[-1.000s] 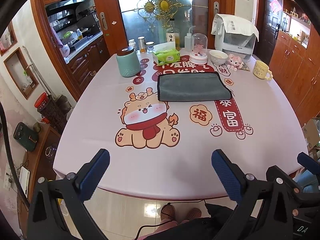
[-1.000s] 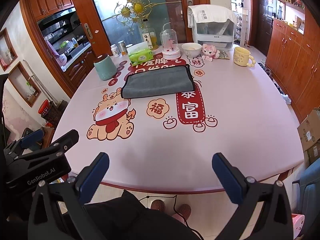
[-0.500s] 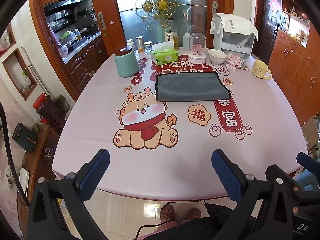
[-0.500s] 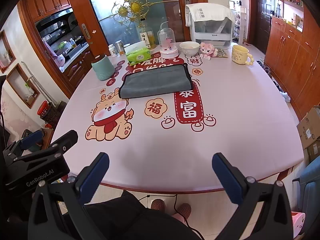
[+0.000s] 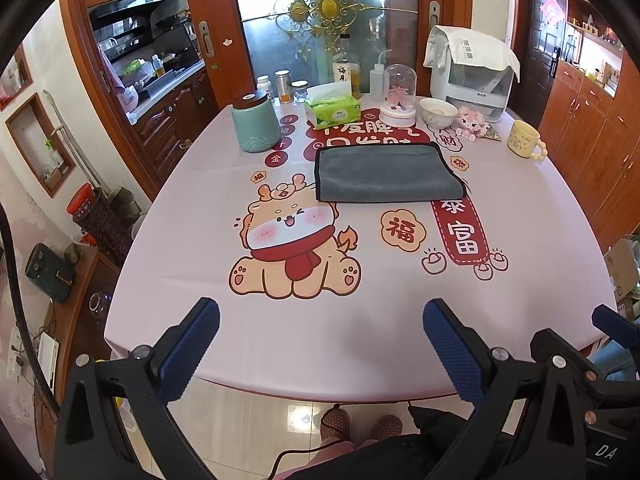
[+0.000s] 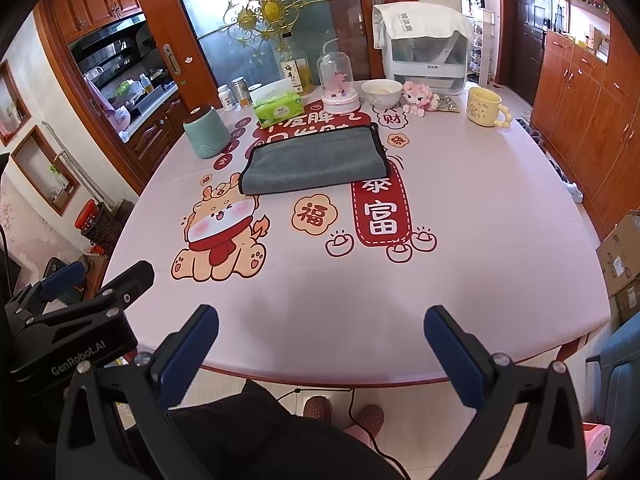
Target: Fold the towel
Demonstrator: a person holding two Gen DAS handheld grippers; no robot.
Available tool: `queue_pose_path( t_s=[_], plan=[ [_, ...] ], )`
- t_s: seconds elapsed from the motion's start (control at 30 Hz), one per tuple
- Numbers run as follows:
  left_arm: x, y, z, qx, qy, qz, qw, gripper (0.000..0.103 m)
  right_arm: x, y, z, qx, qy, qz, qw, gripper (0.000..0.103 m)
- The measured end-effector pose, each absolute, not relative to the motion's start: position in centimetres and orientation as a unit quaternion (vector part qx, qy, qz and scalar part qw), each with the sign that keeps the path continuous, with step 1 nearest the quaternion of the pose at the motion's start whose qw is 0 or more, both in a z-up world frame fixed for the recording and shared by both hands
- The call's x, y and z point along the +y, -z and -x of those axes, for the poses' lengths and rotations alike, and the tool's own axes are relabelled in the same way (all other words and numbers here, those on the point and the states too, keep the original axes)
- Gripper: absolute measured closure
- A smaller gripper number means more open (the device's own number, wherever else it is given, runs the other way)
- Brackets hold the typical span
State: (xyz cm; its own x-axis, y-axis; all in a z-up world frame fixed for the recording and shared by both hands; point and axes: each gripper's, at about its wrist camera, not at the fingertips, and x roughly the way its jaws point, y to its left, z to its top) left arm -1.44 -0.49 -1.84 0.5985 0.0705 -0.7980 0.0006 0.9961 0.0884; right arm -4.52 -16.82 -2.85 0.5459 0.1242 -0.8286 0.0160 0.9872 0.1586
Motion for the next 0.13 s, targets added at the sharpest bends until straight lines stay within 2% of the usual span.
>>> queue_pose_path(
  t_s=[0.13],
  plan=[
    [-0.47,1.81,1.45,0.447,-0.019,-0.04,0.893,0.002,-16.81,2.84,4.52,0.476,-0.03,-0.074,0.876,0.0]
  ],
)
